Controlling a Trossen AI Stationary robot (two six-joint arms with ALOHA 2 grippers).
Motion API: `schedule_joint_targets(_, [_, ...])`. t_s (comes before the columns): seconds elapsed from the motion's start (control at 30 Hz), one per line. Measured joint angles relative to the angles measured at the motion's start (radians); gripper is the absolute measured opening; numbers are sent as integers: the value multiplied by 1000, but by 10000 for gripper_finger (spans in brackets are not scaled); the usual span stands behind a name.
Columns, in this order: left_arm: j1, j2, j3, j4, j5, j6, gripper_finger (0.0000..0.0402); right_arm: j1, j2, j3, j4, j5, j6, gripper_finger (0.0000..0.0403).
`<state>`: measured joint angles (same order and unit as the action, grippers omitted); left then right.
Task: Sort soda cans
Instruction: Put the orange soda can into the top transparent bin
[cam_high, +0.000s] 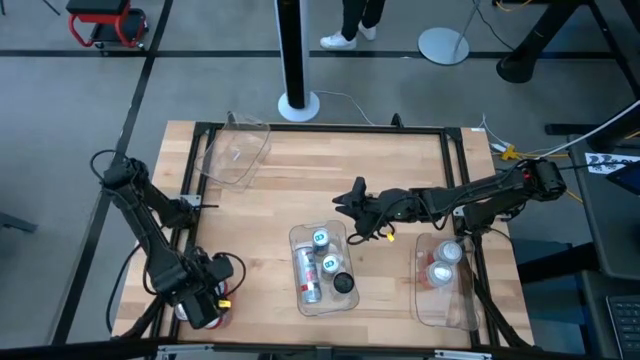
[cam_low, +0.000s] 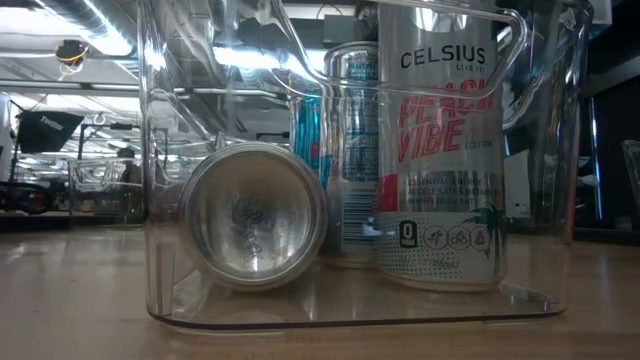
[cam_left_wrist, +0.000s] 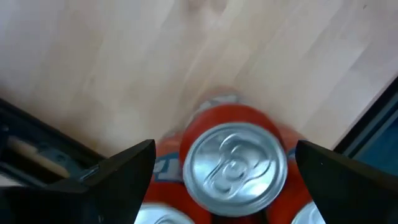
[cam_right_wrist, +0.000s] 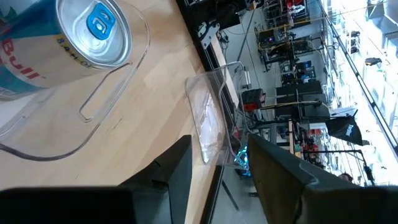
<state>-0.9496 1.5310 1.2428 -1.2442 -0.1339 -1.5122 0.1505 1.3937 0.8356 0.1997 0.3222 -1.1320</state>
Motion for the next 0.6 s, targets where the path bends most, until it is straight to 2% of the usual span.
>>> schedule_joint_targets(0.3, [17,-2,-123,122,100,-18,375,0,0,0,0,0,0,154])
schedule_joint_targets(0.6, [23,-1,-142,127,97,16,375,0,0,0,0,0,0,154])
